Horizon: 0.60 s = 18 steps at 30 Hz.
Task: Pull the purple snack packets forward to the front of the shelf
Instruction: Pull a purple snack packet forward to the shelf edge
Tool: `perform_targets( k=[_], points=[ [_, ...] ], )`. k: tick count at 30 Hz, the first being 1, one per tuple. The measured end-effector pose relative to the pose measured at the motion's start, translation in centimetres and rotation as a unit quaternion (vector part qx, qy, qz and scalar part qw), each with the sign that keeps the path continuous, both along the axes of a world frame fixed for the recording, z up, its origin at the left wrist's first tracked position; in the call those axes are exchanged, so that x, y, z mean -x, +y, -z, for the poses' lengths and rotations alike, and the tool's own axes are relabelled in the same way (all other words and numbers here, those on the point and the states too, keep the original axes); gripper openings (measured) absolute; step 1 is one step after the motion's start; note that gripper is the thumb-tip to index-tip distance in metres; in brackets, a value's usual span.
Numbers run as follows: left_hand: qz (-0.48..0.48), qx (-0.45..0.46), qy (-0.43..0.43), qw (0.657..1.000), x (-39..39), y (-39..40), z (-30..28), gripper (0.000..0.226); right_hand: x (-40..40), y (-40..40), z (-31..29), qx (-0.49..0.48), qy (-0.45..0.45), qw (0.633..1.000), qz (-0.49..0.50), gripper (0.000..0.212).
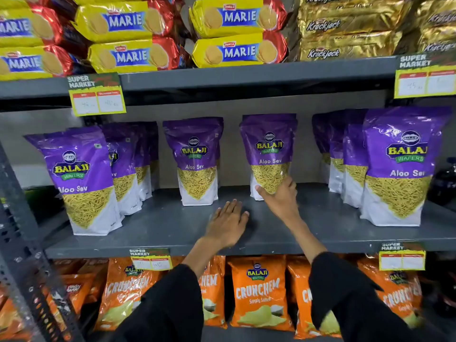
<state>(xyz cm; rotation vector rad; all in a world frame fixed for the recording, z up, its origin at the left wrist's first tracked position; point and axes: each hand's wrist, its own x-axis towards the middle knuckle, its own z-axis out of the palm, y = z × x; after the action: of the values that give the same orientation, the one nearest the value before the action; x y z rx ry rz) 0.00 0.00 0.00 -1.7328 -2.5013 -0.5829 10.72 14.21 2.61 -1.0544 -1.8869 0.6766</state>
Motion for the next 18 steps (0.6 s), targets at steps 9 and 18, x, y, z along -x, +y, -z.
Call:
perform_targets(
  k=[9,18],
  points=[
    [-0.007,0.102,-0.011,0.995,2.4,3.0,0.5,0.063,4.8,4.3,-0.9,0.063,0.002,0.995,0.077,0.145],
    [-0.006,0.104,0.002,0.995,2.8,3.4,1.1,0.062,6.2,5.2,0.1,0.051,0.010,0.993,0.109,0.142]
  ],
)
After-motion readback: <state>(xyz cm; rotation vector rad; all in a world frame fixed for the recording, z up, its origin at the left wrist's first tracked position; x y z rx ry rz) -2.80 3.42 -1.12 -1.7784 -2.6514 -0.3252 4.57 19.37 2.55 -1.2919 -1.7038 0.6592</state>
